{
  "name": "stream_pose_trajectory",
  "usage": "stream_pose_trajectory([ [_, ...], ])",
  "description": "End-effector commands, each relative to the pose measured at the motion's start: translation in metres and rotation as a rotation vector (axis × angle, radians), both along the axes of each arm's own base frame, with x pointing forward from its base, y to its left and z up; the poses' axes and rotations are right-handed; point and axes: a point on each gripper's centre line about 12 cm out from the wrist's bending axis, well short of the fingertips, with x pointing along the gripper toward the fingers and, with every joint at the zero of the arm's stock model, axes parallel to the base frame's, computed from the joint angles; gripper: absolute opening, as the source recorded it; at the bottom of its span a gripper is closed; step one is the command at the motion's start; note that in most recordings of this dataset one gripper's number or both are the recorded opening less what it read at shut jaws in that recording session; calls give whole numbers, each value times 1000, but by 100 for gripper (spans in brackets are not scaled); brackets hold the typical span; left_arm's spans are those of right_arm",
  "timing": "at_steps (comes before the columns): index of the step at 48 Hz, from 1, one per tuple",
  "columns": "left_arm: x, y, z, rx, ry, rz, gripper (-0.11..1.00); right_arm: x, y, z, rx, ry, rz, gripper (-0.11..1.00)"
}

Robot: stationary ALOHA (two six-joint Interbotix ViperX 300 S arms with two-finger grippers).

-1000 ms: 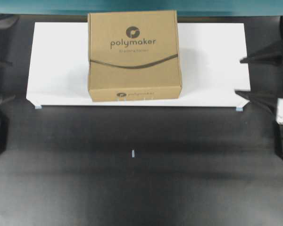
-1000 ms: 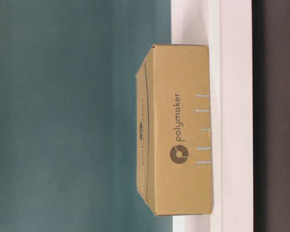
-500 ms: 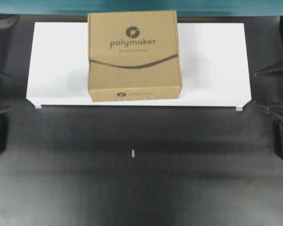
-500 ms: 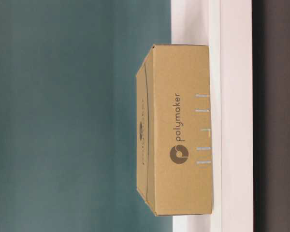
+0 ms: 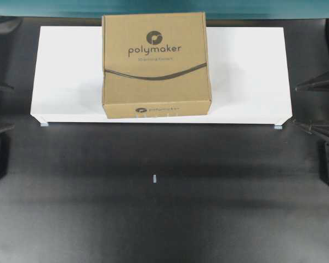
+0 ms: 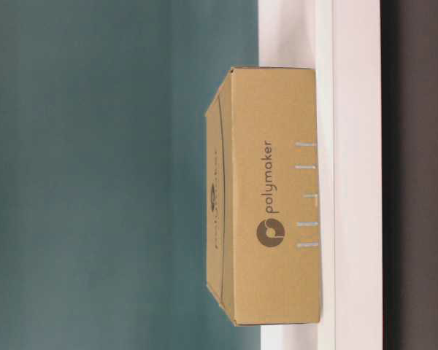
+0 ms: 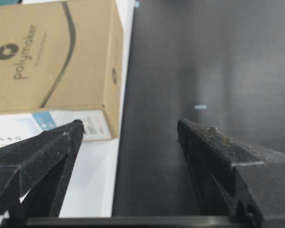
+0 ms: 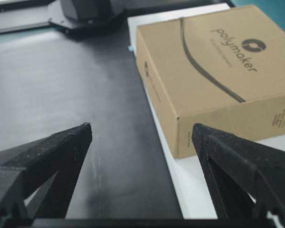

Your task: Place the cardboard box on the stand after clamping it between your arms.

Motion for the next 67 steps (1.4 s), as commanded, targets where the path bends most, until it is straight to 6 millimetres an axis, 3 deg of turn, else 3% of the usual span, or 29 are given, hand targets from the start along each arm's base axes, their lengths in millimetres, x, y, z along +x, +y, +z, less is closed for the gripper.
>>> stream_pose_trajectory([
  [1, 3, 0, 4, 1, -11, -1, 78, 0, 0, 2, 10, -13, -2, 82],
  [28, 11, 0, -1, -30, -61, -1, 78, -4, 0, 3, 8, -28, -2, 82],
  [67, 11, -1, -10, -42, -47, -3, 78, -4, 0, -16, 11, -14, -7, 82],
])
